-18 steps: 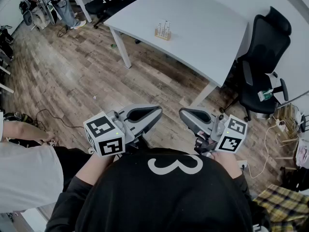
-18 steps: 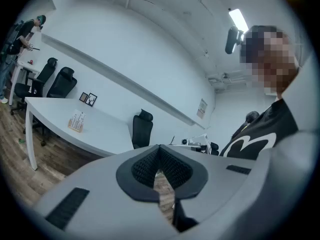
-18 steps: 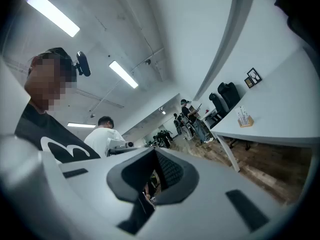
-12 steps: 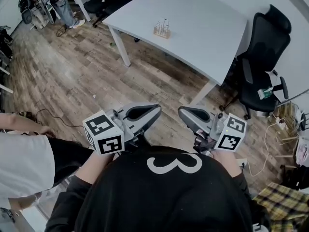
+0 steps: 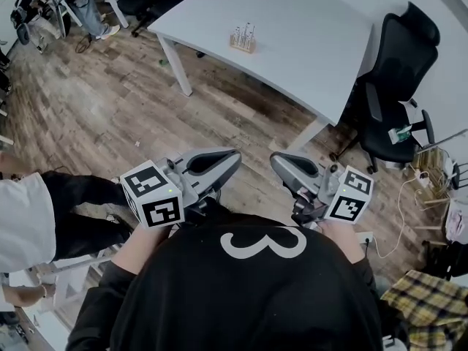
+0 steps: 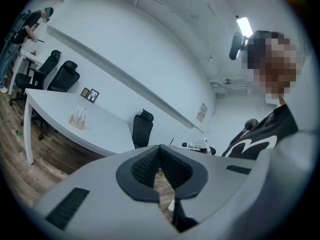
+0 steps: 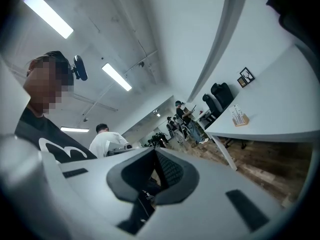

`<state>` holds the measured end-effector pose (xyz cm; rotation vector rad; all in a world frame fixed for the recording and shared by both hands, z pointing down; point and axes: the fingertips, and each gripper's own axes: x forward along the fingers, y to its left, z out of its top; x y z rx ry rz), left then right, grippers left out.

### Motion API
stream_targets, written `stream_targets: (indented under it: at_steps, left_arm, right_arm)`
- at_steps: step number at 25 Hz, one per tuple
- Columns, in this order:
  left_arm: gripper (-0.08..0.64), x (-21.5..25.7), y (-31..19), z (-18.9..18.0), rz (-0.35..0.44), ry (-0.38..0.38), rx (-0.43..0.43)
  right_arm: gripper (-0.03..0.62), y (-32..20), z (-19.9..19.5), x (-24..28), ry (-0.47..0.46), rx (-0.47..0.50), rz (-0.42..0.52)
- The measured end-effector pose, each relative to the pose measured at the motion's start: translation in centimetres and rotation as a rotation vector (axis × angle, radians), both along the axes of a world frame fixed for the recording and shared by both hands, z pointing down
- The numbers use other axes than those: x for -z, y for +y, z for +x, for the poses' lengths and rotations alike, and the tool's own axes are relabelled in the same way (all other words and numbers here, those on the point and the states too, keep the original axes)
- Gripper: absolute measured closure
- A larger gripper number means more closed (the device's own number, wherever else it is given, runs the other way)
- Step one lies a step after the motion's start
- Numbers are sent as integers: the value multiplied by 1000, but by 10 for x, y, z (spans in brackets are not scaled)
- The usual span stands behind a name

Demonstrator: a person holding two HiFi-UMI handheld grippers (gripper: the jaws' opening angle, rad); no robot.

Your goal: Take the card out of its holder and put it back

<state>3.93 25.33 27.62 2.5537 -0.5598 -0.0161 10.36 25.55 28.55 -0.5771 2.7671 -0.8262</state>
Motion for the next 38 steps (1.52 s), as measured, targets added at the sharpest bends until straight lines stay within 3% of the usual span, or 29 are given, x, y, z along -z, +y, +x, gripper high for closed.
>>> stream_targets:
  at_steps: [11, 26, 38]
  left_arm:
    - [546, -7, -67, -35, -35, 33, -80]
    - [546, -17, -180, -120, -65, 31, -200]
    - [546, -28, -213, -110, -81, 35, -265]
  right_arm:
    - [581, -59, -31, -6, 27, -100, -44]
    - [581, -161, -108, -10, 59, -251, -82]
    - [581, -186, -102, -19, 94, -322, -102]
